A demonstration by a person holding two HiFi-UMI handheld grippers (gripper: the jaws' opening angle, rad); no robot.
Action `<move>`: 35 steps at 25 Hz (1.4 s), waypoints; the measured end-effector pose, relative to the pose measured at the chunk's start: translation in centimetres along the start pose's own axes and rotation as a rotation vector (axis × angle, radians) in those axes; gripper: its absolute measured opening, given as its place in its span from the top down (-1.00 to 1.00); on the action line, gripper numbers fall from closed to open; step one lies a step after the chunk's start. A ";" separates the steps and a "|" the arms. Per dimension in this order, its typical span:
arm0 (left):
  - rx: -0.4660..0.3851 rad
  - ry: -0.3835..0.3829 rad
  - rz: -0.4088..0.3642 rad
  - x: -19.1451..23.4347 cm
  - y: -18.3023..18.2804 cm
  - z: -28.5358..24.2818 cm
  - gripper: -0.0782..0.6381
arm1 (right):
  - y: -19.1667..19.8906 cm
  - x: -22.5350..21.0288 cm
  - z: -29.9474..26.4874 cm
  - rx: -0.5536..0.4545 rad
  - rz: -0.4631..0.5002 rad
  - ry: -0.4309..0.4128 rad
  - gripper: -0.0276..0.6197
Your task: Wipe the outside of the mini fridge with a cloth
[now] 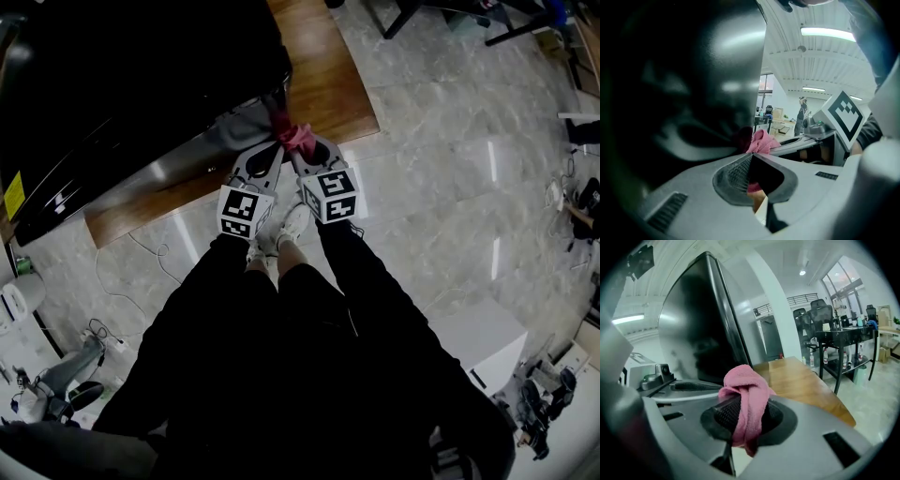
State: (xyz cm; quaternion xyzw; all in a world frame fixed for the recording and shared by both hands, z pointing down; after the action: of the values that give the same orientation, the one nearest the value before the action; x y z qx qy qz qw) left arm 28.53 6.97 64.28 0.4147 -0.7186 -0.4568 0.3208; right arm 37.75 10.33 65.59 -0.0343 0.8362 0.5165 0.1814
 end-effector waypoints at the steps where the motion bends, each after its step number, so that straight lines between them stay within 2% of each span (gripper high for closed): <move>1: 0.000 -0.001 0.001 -0.3 0.0 -0.6 0.78 | 0.0 -0.7 0.1 -0.001 0.001 0.000 0.64; 5: 0.005 0.001 -0.008 -1.9 -0.8 -1.8 0.78 | -0.9 -2.4 1.8 -0.016 0.035 -0.001 0.65; 8: -0.002 0.035 -0.006 -3.8 -2.1 -0.2 0.78 | -2.5 -1.8 4.6 -0.049 0.066 -0.027 0.65; 10: -0.009 0.064 -0.005 -5.4 -3.5 1.7 0.78 | -3.8 -1.1 7.1 -0.080 0.081 -0.075 0.65; 13: -0.023 0.149 -0.021 -7.2 -6.2 4.8 0.78 | -5.9 0.9 10.2 -0.138 0.131 -0.198 0.64; 16: -0.031 0.197 -0.028 -7.9 -8.5 9.1 0.78 | -7.1 4.2 12.7 -0.128 0.210 -0.305 0.64; 21: -0.051 0.182 -0.001 -7.1 -11.8 15.4 0.78 | -9.3 10.0 15.7 -0.120 0.277 -0.398 0.64; 24: -0.062 0.160 0.014 -5.6 -14.7 18.5 0.78 | -12.3 13.3 15.9 -0.161 0.318 -0.433 0.64; 26: -0.065 0.156 0.036 -4.3 -16.9 20.9 0.78 | -15.0 16.0 15.6 -0.187 0.381 -0.460 0.64; 28: -0.083 0.152 0.037 -2.8 -19.7 23.4 0.78 | -18.0 18.9 15.3 -0.222 0.449 -0.494 0.64; 31: -0.159 0.130 0.018 -0.7 -24.8 27.0 0.78 | -22.8 22.7 15.2 -0.272 0.514 -0.545 0.64; 35: -0.259 0.061 -0.024 3.4 -32.1 31.0 0.78 | -29.6 26.5 14.4 -0.227 0.637 -0.580 0.64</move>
State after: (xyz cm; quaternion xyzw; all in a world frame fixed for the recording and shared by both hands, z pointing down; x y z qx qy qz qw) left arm 10.73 8.42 23.29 0.3922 -0.6385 -0.5366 0.3880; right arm 24.16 12.65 25.65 0.3516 0.6575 0.6234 0.2356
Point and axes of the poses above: the fingertips, and each gripper's own axes: z backward along the fingers, x to its left, y out of its underside, the point moved 6 cm from there along z, backward along the fingers, and after that the axes turned 8 degrees about -y, right-handed, at the moved point
